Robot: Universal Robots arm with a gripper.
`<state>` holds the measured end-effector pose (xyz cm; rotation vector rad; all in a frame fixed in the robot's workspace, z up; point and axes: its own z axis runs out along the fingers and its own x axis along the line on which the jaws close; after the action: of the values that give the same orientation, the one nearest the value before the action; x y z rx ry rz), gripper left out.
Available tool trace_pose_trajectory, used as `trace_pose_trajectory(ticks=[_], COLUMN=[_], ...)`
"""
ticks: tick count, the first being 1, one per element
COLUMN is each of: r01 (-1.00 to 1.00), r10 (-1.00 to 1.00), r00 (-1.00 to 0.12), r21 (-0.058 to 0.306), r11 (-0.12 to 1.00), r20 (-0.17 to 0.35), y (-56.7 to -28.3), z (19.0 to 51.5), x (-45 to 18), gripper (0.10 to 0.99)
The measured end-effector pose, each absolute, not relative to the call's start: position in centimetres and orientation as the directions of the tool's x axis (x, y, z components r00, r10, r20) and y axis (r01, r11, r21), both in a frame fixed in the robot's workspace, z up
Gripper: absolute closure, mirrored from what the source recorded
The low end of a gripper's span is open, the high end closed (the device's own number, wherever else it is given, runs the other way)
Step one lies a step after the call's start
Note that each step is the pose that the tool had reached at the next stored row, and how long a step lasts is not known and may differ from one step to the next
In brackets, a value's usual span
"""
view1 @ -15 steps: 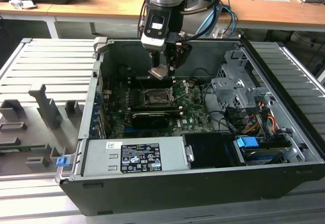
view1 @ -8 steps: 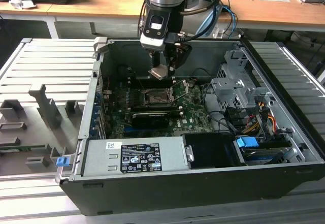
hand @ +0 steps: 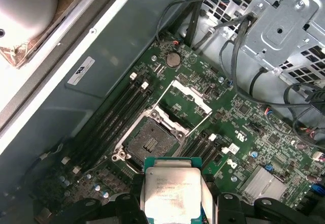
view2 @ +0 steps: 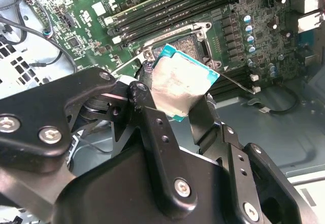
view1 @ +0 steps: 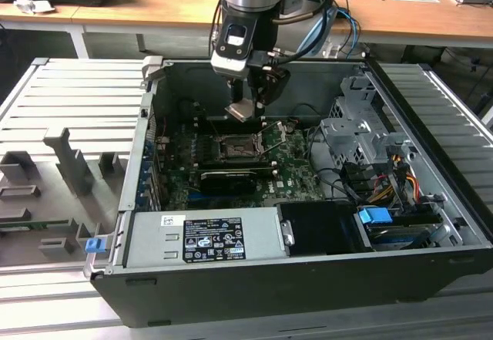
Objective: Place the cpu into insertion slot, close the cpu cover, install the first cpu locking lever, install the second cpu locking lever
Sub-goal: 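Place the cpu into insertion slot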
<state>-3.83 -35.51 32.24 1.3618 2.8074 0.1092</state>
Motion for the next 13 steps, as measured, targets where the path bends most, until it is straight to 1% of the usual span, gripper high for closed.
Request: trace_pose_trajectory(ticks=[13], r01=[0.803], r10=[0.805], r00=[-0.594], r21=[0.071], r11=[0.591], r20=[0.013], y=[-35.51], z=[32.06], x=[-3.83], gripper=[0.557])
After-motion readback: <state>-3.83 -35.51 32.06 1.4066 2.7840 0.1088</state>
